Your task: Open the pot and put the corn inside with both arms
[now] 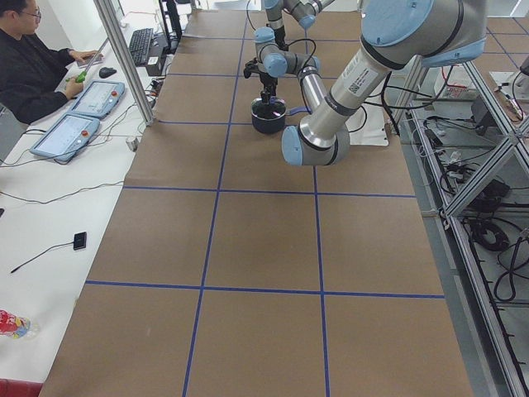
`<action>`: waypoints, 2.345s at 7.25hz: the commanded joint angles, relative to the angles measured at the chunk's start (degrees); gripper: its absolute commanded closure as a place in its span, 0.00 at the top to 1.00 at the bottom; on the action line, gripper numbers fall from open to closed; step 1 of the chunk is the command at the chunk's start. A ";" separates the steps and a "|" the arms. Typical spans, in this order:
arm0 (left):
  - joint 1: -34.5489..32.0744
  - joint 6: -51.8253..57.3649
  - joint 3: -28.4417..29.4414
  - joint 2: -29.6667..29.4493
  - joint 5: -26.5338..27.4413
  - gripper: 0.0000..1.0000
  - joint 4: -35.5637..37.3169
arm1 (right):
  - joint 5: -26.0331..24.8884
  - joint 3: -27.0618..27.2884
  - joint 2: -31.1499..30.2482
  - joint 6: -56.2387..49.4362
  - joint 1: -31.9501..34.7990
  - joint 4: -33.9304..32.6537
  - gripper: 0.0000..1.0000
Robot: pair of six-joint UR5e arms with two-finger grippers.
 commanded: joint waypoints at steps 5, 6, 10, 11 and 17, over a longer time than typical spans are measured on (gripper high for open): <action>0.24 -0.49 -0.11 0.41 0.08 0.57 -0.27 | -0.52 -0.55 0.11 -0.09 -0.35 0.07 0.37; 0.15 -0.32 -0.28 0.41 0.08 0.56 -0.27 | -0.43 -0.64 0.98 0.00 -0.35 -0.01 0.37; -0.64 0.30 -1.25 0.41 -0.18 0.56 -0.27 | 0.09 -0.82 7.55 0.00 0.00 -4.56 0.37; -1.42 0.38 -1.60 0.41 -0.36 0.56 -0.70 | 0.27 -0.55 11.32 0.08 0.00 -7.89 0.38; -9.15 8.01 -8.01 7.96 -5.46 0.53 -0.36 | 1.07 -0.81 27.24 6.29 -4.29 -9.95 0.40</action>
